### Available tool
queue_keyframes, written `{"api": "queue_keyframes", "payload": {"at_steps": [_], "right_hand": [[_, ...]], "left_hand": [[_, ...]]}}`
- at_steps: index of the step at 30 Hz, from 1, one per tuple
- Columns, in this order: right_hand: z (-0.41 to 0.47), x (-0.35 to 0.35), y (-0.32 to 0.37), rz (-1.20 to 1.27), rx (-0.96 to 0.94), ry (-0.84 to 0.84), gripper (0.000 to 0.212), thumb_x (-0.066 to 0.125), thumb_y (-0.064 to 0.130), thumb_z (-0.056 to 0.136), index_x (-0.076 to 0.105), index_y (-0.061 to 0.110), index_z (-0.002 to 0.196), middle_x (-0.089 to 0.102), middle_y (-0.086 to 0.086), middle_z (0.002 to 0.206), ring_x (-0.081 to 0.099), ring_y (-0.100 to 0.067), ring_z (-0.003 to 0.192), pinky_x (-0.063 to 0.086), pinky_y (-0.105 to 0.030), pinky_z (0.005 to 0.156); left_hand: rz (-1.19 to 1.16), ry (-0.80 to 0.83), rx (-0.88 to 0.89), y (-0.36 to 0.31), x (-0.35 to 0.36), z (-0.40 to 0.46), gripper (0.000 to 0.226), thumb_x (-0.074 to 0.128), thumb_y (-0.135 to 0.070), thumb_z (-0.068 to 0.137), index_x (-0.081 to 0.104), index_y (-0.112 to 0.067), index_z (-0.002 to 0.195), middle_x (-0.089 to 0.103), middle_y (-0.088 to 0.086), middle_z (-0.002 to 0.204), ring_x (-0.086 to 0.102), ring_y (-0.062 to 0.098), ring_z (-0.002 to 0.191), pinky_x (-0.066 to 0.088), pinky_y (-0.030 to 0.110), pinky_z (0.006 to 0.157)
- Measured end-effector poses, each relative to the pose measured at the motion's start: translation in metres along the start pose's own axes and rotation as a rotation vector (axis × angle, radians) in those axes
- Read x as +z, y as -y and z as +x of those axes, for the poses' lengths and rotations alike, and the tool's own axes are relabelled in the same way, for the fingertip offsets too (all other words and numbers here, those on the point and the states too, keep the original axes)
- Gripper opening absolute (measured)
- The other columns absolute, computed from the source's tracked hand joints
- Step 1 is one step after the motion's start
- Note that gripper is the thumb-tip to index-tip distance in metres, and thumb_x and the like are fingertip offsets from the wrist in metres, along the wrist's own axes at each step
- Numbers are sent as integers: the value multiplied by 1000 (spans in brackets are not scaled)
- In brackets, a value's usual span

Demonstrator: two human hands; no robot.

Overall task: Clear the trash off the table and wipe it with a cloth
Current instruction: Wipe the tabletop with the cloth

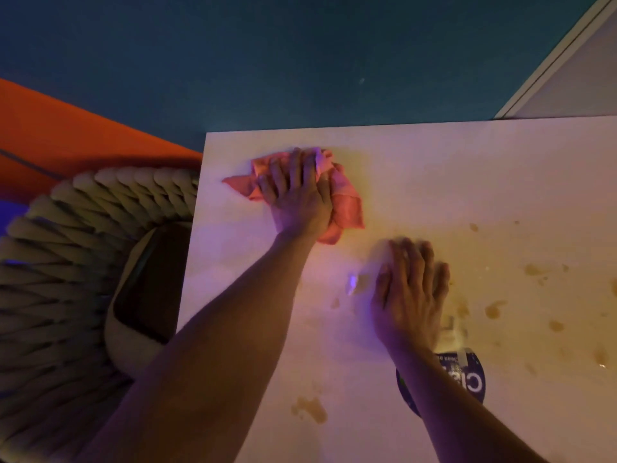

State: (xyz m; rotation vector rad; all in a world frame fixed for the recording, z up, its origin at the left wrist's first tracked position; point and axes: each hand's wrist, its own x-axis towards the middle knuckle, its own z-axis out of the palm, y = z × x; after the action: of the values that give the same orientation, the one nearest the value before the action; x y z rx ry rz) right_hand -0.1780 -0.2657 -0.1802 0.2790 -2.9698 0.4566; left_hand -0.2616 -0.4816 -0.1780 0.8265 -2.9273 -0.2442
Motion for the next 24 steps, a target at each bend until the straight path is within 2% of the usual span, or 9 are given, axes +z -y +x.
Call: {"api": "queue_keyframes", "payload": {"at_steps": [2, 6, 10, 14, 19, 24], "right_hand": [[3, 2, 0, 2, -9, -8, 49, 36, 30, 100, 46, 17, 146, 44, -7, 153, 28, -29, 149, 17, -54, 120], [5, 5, -2, 38, -8, -35, 49, 35, 27, 100, 46, 16, 146, 45, -7, 152, 30, -28, 148, 18, -54, 120], [8, 4, -1, 127, 10, -88, 48, 36, 22, 97, 50, 11, 142, 49, -10, 147, 35, -27, 145, 22, -53, 119], [11, 1, -3, 232, 38, -88, 50, 37, 21, 96, 46, 15, 145, 48, -10, 144, 39, -29, 140, 24, -51, 118], [8, 0, -7, 336, 8, -207, 46, 41, 17, 98, 50, 9, 141, 53, -17, 135, 47, -36, 127, 36, -53, 109], [12, 0, -5, 341, 16, -216, 41, 40, 18, 98, 56, 7, 134, 57, -18, 128, 49, -37, 124, 38, -53, 107]], "left_hand": [[-36, 43, -47, -22, 0, 8, 59, 25, -52, 100, 31, -33, 155, 23, -1, 166, 16, 42, 152, 3, 60, 121], [-36, 121, 167, -46, 7, 4, 63, 19, -57, 98, 29, -36, 157, 22, -2, 167, 15, 42, 152, 4, 60, 122], [-35, 52, 309, -48, 10, -19, 63, 28, -59, 97, 43, -33, 152, 38, 1, 160, 28, 43, 148, 14, 61, 120], [-47, 67, 356, -52, 10, -50, 63, 32, -63, 95, 43, -36, 151, 38, -3, 160, 26, 40, 149, 13, 60, 120], [-56, 48, 444, -36, 6, -93, 52, 38, -53, 99, 49, -35, 147, 42, -2, 158, 33, 42, 145, 16, 59, 120], [-40, 101, 454, -9, -11, -172, 52, 37, -50, 102, 41, -36, 152, 37, -2, 161, 26, 38, 150, 15, 59, 120]]}}
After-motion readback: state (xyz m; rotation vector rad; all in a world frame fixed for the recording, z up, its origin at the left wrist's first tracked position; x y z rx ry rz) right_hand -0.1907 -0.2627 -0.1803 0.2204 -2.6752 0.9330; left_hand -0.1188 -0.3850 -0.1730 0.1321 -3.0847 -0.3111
